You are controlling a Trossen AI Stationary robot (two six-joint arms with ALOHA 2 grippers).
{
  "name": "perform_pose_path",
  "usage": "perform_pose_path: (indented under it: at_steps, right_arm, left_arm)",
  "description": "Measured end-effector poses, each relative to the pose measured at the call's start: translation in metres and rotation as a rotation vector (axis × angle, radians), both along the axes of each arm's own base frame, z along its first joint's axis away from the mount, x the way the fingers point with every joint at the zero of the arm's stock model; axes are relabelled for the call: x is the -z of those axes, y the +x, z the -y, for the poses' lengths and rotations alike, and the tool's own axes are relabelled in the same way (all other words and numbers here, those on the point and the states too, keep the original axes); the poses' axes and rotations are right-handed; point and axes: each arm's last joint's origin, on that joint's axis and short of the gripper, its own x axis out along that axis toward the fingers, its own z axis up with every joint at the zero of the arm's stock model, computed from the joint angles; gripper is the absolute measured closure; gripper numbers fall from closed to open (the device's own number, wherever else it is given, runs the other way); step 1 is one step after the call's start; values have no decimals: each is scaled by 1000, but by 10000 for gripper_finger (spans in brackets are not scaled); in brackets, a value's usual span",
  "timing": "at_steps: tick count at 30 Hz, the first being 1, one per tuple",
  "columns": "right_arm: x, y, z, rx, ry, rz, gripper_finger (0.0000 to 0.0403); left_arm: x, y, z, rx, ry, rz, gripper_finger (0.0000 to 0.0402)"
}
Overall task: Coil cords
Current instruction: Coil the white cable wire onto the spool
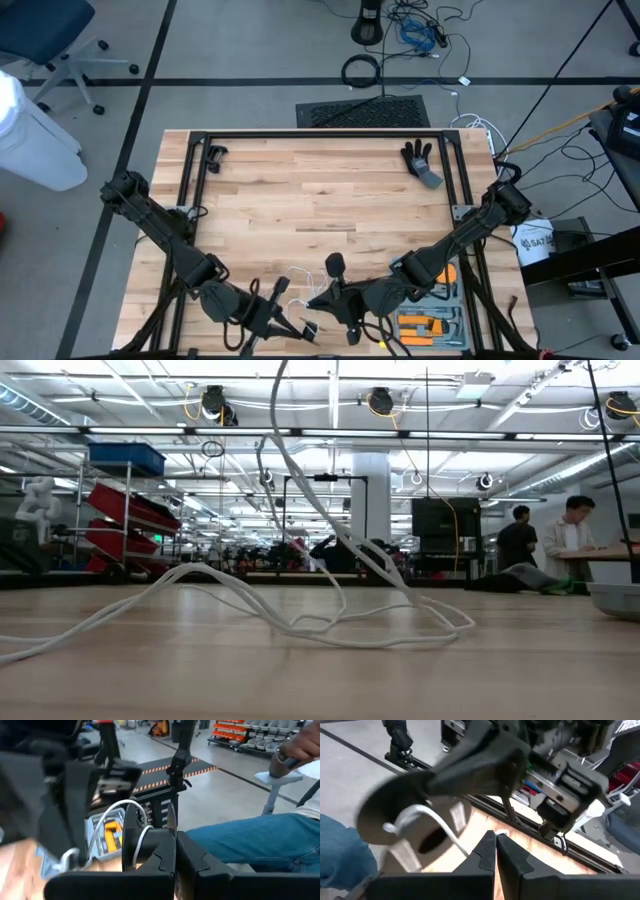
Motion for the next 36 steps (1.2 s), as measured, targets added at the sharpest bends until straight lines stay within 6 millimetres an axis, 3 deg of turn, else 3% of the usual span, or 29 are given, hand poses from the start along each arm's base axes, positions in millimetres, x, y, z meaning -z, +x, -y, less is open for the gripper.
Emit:
perform_pose_path:
  at_steps: [11,18,26,36]
  right_arm:
    - [-2,-1,-3,-3,23,17,403]
    - [-28,-18,-17,-74,37,167,403]
    - [-40,-29,-30,-123,21,272,403]
    - [-47,-30,-31,-130,-9,306,403]
  left_arm:
    - [-4,-11,13,92,78,89,400]
    - [-1,-9,11,86,88,65,400]
    - [3,-3,7,64,81,36,400]
    - [20,17,0,77,72,-23,400]
